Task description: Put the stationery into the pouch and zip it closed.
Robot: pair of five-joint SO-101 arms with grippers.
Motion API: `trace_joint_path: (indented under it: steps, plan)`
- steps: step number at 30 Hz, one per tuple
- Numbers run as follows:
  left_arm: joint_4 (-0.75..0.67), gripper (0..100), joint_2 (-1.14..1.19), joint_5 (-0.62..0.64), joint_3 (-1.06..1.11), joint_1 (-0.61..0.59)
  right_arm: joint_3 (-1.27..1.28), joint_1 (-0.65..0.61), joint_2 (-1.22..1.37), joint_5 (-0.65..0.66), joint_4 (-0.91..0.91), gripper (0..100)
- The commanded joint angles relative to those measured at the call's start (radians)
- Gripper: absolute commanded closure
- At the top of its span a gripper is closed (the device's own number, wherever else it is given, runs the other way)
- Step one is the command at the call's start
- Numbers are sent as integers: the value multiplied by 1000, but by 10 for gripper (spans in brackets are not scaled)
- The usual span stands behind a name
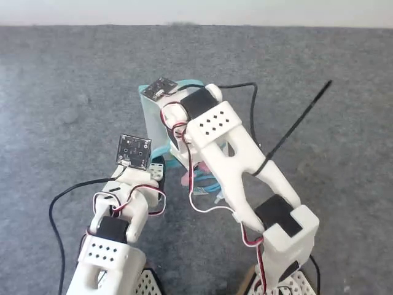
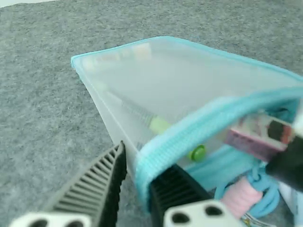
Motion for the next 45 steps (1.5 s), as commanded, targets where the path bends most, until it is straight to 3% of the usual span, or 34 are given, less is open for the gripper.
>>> trace_joint_path:
  steps: [1, 16, 20, 31, 39, 45]
  plan:
    - [-31, 989, -14, -17, -19, 20, -121, 2, -7, -35, 25, 872]
    - [-31, 989, -14, -17, -19, 20, -203, -28, -35, -43, -28, 877]
    - [-31, 989, -14, -18, -18, 20, -201, -48, -24, -43, -42, 995]
    - [-31, 989, -14, -17, -18, 20, -206, -30, 19, -135, -110, 987]
    - [-31, 989, -14, -17, -18, 20, -206, 79, 45, -224, -79, 776]
    - [-31, 989, -14, -17, -18, 20, -206, 77, 45, -273, -88, 760]
